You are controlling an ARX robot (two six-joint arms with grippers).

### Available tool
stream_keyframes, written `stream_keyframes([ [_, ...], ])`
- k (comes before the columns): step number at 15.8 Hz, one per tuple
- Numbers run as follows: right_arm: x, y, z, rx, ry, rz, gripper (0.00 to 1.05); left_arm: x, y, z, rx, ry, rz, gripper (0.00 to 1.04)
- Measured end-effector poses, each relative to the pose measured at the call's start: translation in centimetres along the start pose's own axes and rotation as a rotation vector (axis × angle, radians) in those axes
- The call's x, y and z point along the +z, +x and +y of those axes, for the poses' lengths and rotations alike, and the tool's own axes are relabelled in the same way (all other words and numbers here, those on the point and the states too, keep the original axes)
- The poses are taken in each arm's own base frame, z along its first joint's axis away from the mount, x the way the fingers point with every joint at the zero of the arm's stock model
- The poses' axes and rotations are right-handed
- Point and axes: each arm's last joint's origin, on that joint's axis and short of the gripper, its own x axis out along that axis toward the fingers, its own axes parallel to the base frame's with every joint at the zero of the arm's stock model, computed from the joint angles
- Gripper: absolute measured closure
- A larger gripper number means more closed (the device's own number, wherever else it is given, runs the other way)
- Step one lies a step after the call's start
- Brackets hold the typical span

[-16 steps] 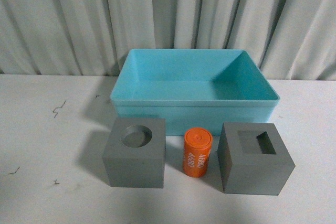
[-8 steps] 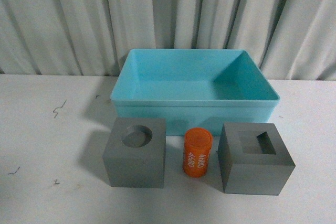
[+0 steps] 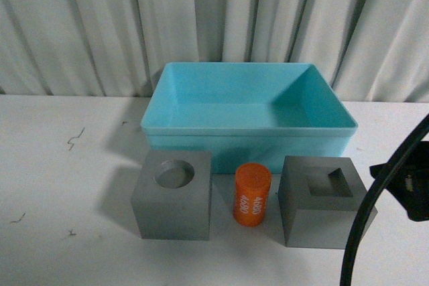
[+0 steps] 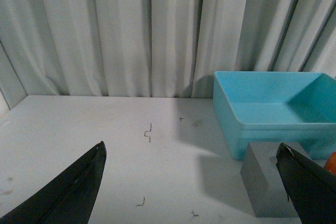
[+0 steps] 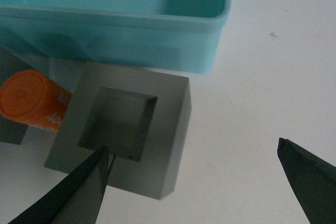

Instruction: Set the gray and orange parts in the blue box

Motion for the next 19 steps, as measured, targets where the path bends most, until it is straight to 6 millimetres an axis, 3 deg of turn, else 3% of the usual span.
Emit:
stream_keyframes([
  [5, -0.1, 3.3, 1.6, -0.01, 0.073, 0.068, 0.06, 0.0, 0.0, 0.0, 0.0, 0.0, 0.0, 0.07],
  [12, -0.8, 5.4, 2.8, -0.051, 0.168, 0.126, 0.09, 0.0, 0.0, 0.0, 0.0, 0.0, 0.0, 0.07],
  [19, -1.1, 5.8, 2.8, -0.097, 0.242, 0.117, 0.82, 0.0, 0.0, 0.0, 0.0, 0.0, 0.0, 0.07],
])
